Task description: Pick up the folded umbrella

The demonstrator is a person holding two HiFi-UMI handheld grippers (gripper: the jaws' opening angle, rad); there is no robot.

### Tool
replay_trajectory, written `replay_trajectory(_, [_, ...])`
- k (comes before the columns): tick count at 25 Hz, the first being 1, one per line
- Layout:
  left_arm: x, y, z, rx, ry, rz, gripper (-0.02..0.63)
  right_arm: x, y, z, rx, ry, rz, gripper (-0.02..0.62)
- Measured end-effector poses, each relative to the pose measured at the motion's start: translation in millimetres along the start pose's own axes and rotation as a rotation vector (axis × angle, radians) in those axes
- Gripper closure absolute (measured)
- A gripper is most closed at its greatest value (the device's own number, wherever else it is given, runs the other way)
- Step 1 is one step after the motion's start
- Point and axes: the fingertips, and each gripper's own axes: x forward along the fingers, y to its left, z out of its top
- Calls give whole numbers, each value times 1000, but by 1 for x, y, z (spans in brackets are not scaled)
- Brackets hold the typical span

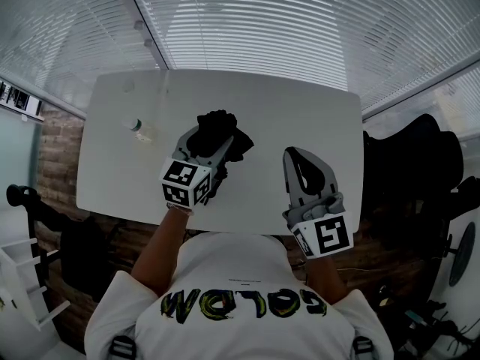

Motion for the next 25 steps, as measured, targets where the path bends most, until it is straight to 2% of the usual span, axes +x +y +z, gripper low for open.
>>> replay_trajectory(17, [-88,-35,101,111,-323,21,356,-2,-2,2,2,-3,-7,583])
replay_trajectory(25, [-126,-41,126,164,-432,59,354,-7,-5,4,6,-11,-9,583])
